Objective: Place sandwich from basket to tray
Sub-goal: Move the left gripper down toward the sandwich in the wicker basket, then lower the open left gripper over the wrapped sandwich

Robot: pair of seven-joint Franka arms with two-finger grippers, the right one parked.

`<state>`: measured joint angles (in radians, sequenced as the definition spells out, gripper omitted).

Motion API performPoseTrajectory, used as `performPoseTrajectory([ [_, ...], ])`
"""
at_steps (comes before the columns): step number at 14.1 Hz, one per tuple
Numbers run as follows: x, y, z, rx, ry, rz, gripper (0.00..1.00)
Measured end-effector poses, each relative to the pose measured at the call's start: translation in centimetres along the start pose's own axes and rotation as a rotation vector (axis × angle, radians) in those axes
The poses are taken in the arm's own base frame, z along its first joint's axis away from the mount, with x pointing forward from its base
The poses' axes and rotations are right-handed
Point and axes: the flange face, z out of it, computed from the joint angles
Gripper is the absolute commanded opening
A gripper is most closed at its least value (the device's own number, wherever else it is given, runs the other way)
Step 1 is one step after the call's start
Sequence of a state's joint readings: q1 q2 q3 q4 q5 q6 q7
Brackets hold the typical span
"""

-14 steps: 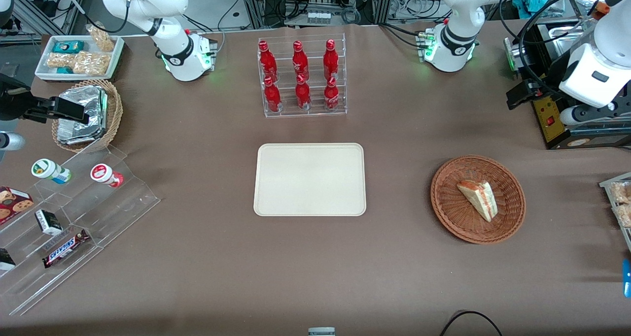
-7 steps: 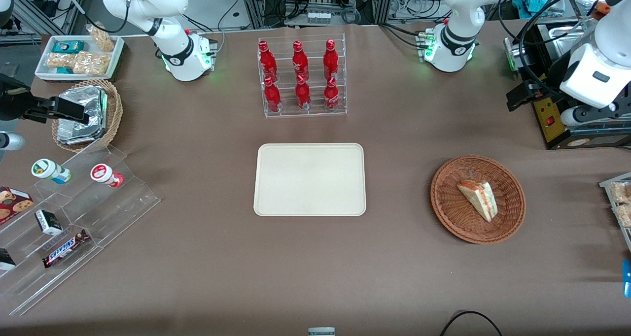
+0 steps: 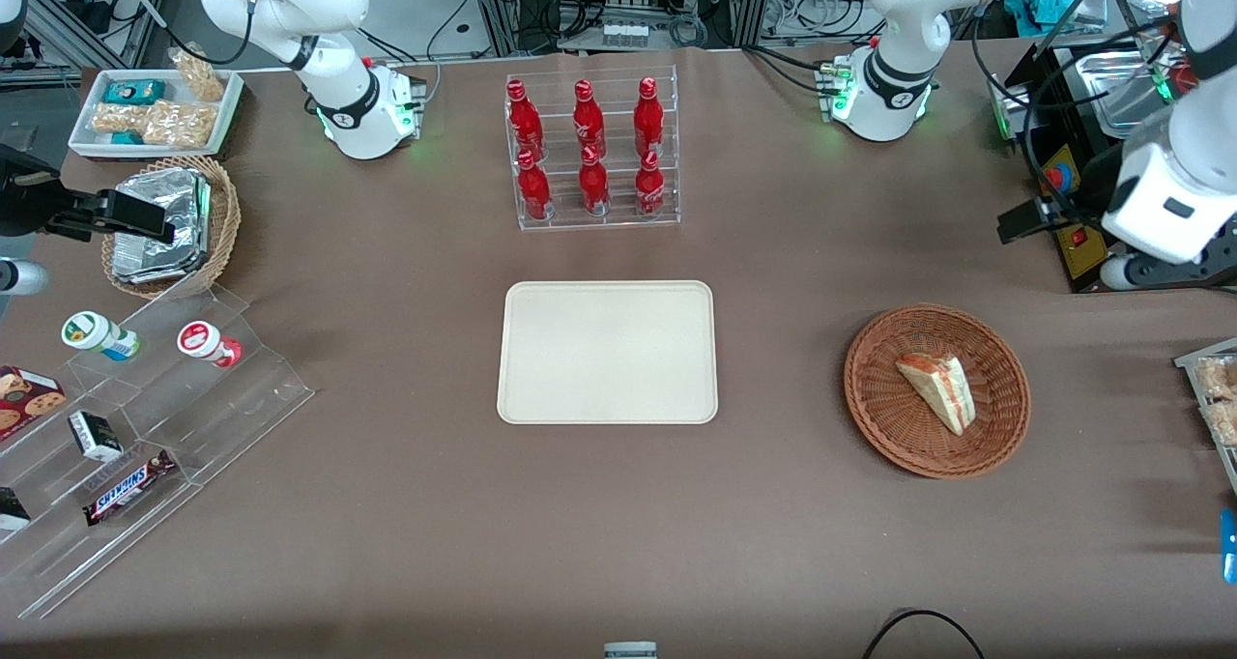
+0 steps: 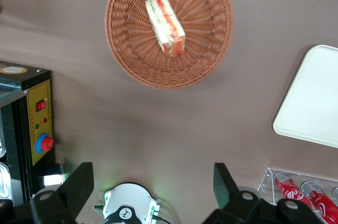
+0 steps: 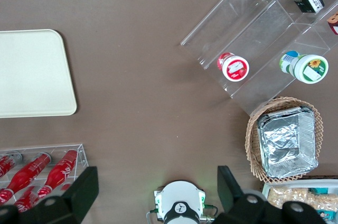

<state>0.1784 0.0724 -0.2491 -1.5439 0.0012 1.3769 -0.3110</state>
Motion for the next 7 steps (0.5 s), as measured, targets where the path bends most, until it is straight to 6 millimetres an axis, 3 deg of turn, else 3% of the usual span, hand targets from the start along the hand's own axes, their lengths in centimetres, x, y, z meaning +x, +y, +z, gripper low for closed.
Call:
performPoseTrajectory([
  [3,3.1,-2.5,3.4,-0.019,-0.002,-0.053,1.00],
  [7,6.9,-5.8,10.5,-0.051,0.036,-0.124,1.00],
])
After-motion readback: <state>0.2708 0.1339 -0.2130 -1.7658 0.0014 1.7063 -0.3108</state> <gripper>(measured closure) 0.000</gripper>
